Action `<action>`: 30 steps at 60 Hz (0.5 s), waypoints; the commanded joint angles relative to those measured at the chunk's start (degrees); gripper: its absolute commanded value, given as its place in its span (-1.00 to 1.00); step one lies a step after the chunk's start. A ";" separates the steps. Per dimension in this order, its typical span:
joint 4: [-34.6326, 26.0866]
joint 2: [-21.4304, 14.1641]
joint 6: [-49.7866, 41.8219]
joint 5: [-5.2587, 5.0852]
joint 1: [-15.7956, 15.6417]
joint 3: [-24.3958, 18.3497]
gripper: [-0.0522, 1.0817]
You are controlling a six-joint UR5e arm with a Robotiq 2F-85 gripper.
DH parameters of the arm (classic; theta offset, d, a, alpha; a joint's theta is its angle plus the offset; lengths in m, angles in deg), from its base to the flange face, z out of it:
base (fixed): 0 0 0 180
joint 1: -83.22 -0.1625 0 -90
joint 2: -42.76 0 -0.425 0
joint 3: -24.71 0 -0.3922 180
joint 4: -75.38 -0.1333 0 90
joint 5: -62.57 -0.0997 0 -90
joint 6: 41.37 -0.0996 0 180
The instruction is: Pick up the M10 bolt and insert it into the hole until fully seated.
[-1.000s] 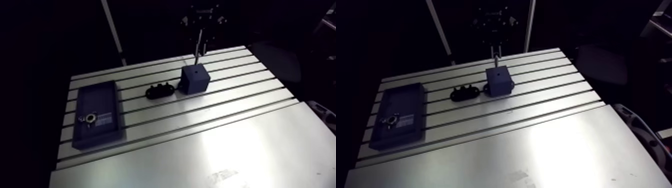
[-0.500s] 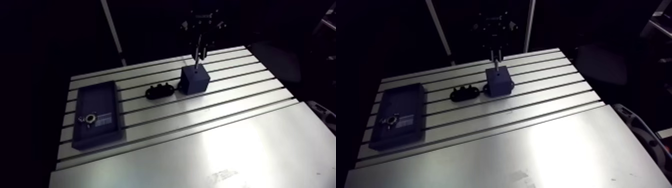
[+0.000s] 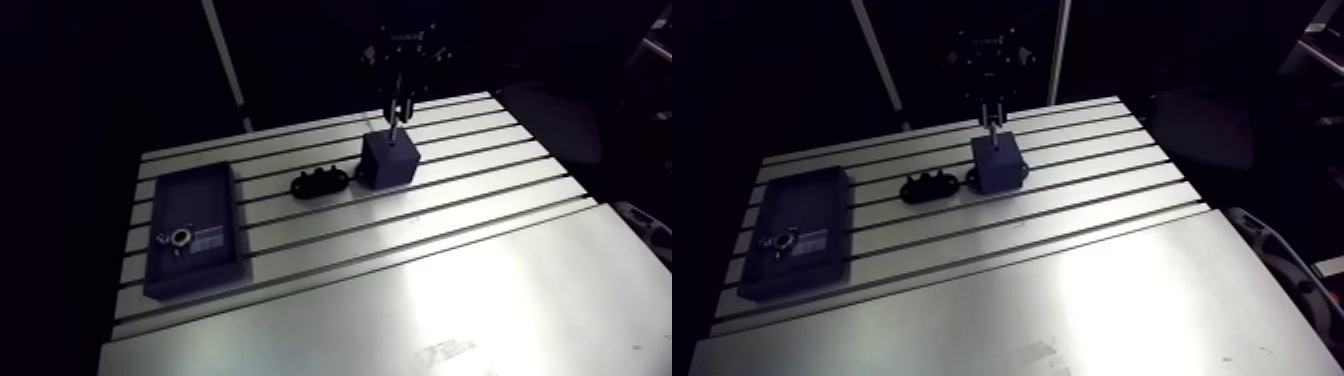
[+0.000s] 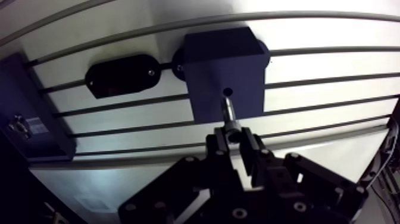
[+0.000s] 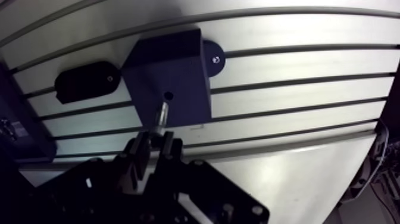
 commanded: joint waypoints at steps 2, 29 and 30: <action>0.23 0.00 0.02 0.01 0.08 0.17 0.99; 0.66 0.00 0.11 0.01 0.08 0.26 0.99; 0.66 0.00 0.11 0.01 0.08 0.26 0.99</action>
